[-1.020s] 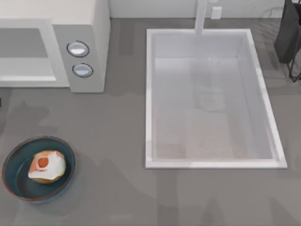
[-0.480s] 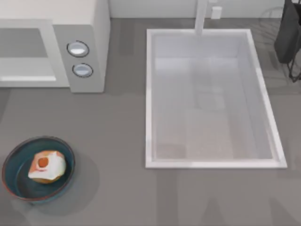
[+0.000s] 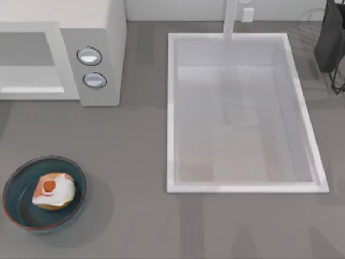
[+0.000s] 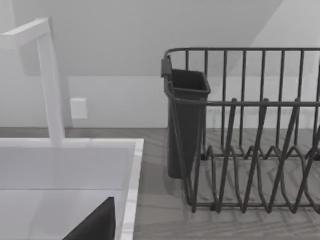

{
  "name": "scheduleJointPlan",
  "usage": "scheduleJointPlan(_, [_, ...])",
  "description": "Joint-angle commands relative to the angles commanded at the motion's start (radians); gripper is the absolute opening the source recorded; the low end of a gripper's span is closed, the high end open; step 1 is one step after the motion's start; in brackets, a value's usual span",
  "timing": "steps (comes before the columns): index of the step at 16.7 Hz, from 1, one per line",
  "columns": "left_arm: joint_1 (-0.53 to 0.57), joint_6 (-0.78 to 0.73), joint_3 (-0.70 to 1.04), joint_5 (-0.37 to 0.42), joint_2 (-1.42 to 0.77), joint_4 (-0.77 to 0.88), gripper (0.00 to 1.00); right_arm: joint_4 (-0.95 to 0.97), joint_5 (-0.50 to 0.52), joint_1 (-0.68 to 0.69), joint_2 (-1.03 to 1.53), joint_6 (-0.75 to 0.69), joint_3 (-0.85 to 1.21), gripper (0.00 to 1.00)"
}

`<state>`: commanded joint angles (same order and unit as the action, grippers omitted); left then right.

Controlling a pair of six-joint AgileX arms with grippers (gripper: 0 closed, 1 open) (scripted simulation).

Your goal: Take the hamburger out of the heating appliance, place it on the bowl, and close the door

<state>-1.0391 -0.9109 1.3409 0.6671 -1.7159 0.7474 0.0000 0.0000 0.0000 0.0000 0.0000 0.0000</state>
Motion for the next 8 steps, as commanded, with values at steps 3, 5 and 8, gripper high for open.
scheduleJointPlan(3, [0.005,0.002,-0.002,-0.001,0.005,-0.003,0.0,0.0,0.0,0.0,0.0,0.0,0.0,1.0])
scheduleJointPlan(5, [0.005,0.002,-0.016,-0.001,-0.002,-0.019,0.0,0.0,0.0,0.0,0.0,0.0,0.0,1.0])
scheduleJointPlan(8, [0.003,0.0,-0.085,-0.001,-0.035,-0.117,0.0,0.0,0.0,0.0,0.0,0.0,0.0,1.0])
